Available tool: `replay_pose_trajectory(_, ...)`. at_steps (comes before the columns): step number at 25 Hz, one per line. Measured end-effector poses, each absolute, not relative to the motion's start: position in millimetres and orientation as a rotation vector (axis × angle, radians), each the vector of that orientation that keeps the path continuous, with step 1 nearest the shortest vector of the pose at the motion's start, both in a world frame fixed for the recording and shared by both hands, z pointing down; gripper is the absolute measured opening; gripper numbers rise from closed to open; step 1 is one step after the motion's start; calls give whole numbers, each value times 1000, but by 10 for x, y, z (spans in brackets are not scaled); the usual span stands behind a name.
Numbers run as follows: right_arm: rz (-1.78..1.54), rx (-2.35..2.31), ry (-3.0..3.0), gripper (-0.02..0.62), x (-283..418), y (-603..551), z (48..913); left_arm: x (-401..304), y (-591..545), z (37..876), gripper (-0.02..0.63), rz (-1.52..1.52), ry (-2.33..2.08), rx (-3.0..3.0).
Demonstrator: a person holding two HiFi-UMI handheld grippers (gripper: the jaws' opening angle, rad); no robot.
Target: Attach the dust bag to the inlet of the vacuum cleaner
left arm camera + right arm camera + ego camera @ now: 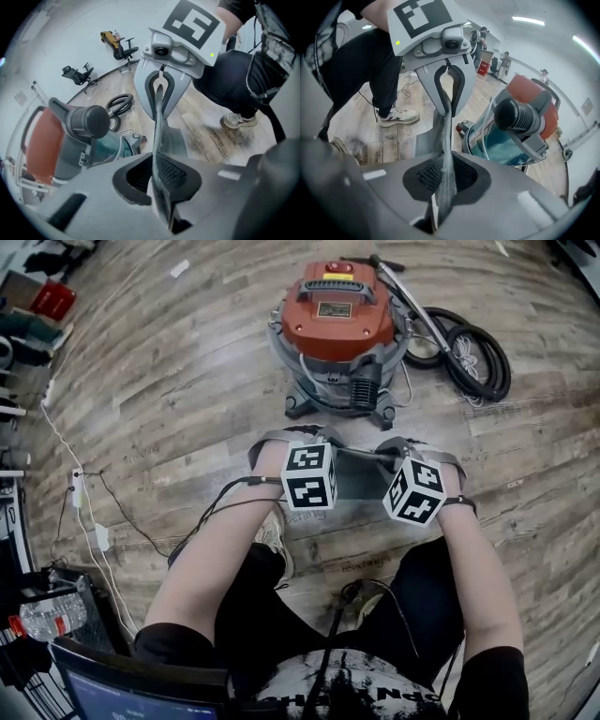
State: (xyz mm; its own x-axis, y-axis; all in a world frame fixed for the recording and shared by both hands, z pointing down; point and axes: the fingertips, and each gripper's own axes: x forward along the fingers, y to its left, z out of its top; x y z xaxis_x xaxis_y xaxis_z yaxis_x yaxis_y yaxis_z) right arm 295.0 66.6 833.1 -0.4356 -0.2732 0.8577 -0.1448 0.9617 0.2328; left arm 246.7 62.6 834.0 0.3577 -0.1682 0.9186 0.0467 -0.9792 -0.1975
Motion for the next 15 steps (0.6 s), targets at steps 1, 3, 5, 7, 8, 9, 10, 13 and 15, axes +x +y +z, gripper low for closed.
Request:
replay_pose_trajectory(1, -153, 301, -2032, 31, 2930, 640, 8222, 2449, 589, 8232, 29, -1664, 129, -2418)
replay_pose_trajectory(3, -183, 312, -2023, 31, 2908, 560, 8042, 2431, 492, 8057, 29, -1640, 176, -2415)
replay_pose_trajectory(5, -217, 333, -2011, 31, 2914, 495, 7900, 2440, 413, 7915, 29, -1618, 221, -2407)
replay_pose_trajectory(7, -242, 363, -2005, 29, 2948, 419, 7782, 2475, 333, 7796, 29, -1593, 254, -2364)
replay_pose_trajectory(8, -252, 376, -2001, 29, 2968, 379, 7737, 2495, 295, 7753, 29, -1583, 270, -2342)
replay_pose_trajectory(9, -261, 387, -1997, 29, 2985, 339, 7698, 2511, 261, 7716, 29, -1574, 289, -2331)
replay_pose_trajectory(10, -270, 396, -1994, 29, 2995, 302, 7658, 2520, 231, 7681, 29, -1567, 310, -2333)
replay_pose_trajectory(13, -303, 423, -1984, 29, 3002, 228, 7527, 2526, 170, 7563, 29, -1538, 384, -2365)
replay_pose_trajectory(15, -322, 434, -1974, 29, 2986, 212, 7437, 2511, 144, 7477, 31, -1509, 426, -2384)
